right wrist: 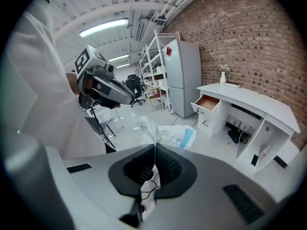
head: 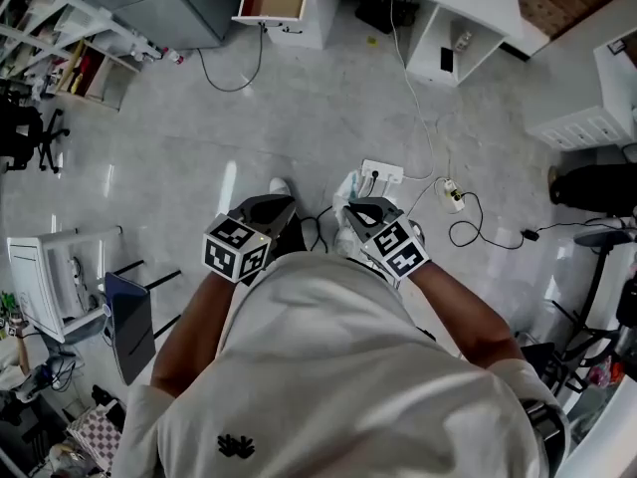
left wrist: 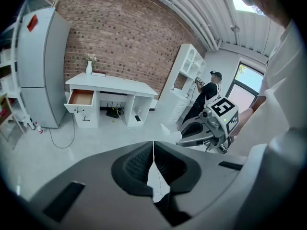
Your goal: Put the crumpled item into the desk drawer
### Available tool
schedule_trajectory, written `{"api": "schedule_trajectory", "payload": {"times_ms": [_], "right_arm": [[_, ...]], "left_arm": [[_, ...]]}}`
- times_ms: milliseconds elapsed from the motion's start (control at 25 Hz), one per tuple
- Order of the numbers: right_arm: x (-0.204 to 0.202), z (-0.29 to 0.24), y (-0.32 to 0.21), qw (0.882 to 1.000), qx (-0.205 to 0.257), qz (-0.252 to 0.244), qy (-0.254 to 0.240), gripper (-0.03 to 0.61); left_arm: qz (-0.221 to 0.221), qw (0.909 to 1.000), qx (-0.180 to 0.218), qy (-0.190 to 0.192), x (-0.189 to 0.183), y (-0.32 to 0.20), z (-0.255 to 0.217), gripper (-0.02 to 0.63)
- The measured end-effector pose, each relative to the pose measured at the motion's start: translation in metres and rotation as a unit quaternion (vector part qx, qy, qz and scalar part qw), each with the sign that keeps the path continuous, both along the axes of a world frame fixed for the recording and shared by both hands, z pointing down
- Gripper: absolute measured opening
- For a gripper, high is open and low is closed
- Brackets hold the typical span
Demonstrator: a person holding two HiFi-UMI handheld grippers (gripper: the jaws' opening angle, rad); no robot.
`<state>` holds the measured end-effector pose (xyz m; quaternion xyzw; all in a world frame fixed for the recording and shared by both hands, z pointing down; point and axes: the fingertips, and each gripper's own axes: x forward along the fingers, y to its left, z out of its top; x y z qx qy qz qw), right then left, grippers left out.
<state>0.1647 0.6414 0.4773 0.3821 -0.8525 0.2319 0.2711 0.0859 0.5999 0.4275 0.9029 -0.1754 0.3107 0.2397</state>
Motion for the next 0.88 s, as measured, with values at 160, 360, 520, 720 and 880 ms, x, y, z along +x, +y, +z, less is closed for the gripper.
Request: {"api": "schedule_trajectory", "payload": {"times_ms": [160,360,520,720,880], "right_arm": [[-0.019,-0.002,-0.056,1.000,-0.012,0.000,0.021,0.029],[-0.064,-0.007,-0.143,0.998,-0.024,-0.023,0.052,0.029],[-0.116,-0.012,-0.217,0.996,-0.023,-0.037,0.073,0.029],[-0.182,-0.018,-0.298,0.994,-0.006,-0.056,0.099,0.029],[-0.186,-0.020,-0.341,0.994,-0.002,-0.058,0.097,0.029]], "left_arm": [[-0.005,0.9998,-0.003,0.019,-0.023,-0.065,0.002,0.025],[-0.013,0.9991,-0.006,0.040,-0.064,-0.160,0.002,0.025],[-0.015,0.9985,-0.008,0.052,-0.117,-0.228,-0.001,0.025],[-0.025,0.9984,-0.008,0.051,-0.197,-0.294,0.001,0.025],[-0.033,0.9984,-0.014,0.045,-0.207,-0.330,0.012,0.025]]}}
